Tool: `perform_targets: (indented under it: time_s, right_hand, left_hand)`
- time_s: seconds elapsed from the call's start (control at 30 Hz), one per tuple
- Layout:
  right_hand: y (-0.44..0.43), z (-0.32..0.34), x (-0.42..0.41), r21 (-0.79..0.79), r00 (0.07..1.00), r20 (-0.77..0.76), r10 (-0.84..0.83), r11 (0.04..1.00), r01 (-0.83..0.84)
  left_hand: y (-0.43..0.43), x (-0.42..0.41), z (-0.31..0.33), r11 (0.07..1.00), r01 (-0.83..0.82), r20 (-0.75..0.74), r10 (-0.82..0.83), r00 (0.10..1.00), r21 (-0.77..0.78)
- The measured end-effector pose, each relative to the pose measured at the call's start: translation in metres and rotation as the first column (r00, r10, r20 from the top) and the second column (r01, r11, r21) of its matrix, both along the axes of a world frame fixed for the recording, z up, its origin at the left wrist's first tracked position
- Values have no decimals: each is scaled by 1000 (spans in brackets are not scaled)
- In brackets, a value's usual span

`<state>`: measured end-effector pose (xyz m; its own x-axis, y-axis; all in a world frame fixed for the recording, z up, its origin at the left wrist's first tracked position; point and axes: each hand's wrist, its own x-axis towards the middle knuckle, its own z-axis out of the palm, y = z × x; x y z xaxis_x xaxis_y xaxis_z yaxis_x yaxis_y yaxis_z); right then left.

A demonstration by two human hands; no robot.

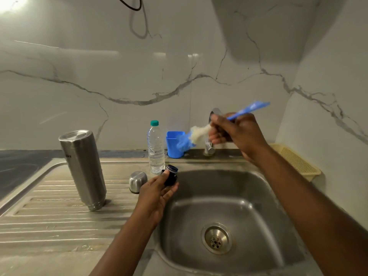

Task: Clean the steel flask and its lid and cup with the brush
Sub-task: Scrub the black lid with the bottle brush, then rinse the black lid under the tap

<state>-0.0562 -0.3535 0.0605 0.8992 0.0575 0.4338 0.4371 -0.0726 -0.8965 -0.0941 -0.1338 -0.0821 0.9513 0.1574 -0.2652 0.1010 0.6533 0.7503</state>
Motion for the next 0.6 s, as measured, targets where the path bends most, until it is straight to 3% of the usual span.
perform_targets:
  time_s: [0.23, 0.6]
  right_hand:
    - [44, 70, 54, -175, 997, 51, -52, 983, 61]
    - [90, 59, 136, -253, 977, -171, -130, 964, 84]
  left_hand:
    - [0, -1, 0, 1000, -5, -27, 4, 1000, -20]
    - [5, 1, 0, 999, -2, -35, 1, 999, -45]
